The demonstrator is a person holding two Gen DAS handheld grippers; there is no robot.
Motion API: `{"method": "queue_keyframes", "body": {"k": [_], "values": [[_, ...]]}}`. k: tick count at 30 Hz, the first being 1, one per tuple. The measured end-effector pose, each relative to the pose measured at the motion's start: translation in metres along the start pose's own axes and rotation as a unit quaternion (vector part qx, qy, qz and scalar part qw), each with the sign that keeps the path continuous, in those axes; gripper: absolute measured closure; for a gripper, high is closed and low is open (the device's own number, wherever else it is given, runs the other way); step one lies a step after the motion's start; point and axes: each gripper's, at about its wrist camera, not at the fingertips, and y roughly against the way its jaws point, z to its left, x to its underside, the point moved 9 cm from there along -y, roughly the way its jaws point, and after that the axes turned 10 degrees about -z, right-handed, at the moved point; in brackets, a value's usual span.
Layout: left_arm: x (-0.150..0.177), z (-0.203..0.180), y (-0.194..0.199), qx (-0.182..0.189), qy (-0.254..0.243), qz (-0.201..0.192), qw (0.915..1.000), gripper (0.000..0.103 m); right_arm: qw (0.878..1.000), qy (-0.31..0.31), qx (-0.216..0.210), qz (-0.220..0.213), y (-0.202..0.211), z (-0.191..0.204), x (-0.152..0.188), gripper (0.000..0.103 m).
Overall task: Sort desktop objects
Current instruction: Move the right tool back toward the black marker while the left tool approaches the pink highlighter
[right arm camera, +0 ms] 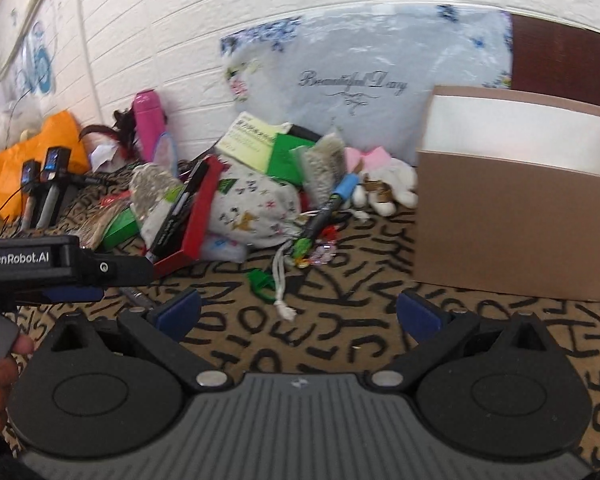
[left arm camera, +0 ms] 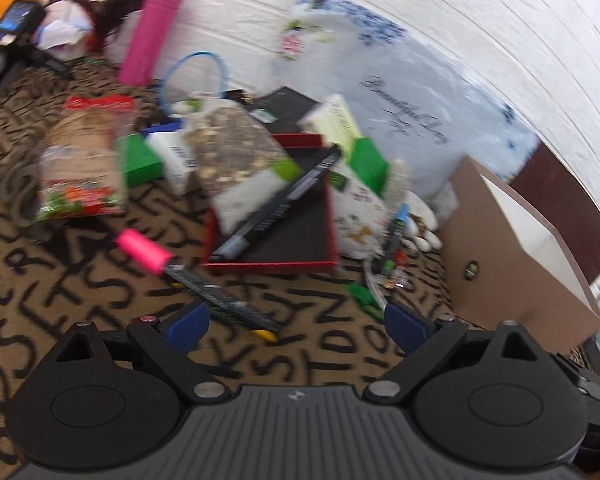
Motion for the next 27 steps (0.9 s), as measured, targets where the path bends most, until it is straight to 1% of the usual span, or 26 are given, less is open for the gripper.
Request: {"method": "queue_keyframes", "body": {"k": [3,6,7,8,10,12,13,16,19,22,27], "values": [[-0.003,0.022,-0.001,-0.02,0.023,0.0,0.9995,0.008,1.0,0.007,-0.01,0.001,-0.006,0.013,-0.002,0.002],[-0.005,0.034,-0.006,-0.026,0.033,-0.001,0.9991,0.009,1.0,0.008,-0.016,0.002,-0.015,0.023,-0.005,0.002],[-0.006,0.036,-0.008,-0.028,0.034,-0.001,0.999,0.01,1.0,0.009,-0.018,0.002,-0.018,0.026,-0.007,0.002],[-0.007,0.039,-0.01,-0.031,0.034,-0.001,0.9989,0.013,1.0,0.011,-0.019,0.001,-0.021,0.03,-0.009,0.002],[-0.008,0.045,-0.016,-0.034,0.04,0.002,0.9986,0.015,1.0,0.017,-0.022,-0.005,-0.027,0.038,-0.014,0.003],[-0.01,0.051,-0.021,-0.039,0.051,0.004,0.9979,0.017,0.999,0.026,-0.027,-0.01,-0.033,0.046,-0.019,0.01],[-0.01,0.054,-0.023,-0.04,0.056,0.003,0.9976,0.019,0.999,0.03,-0.029,-0.011,-0.037,0.05,-0.022,0.016],[-0.013,0.063,-0.029,-0.042,0.069,0.002,0.9967,0.021,0.999,0.037,-0.033,-0.012,-0.049,0.06,-0.027,0.018],[-0.015,0.07,-0.034,-0.043,0.074,0.002,0.9963,0.025,0.998,0.045,-0.037,-0.01,-0.062,0.07,-0.03,0.024],[-0.017,0.072,-0.037,-0.04,0.073,-0.003,0.9965,0.026,0.998,0.05,-0.043,-0.009,-0.075,0.08,-0.033,0.03],[-0.021,0.075,-0.043,-0.035,0.071,-0.006,0.9968,0.029,0.997,0.064,-0.048,-0.002,-0.096,0.093,-0.034,0.032]]}}
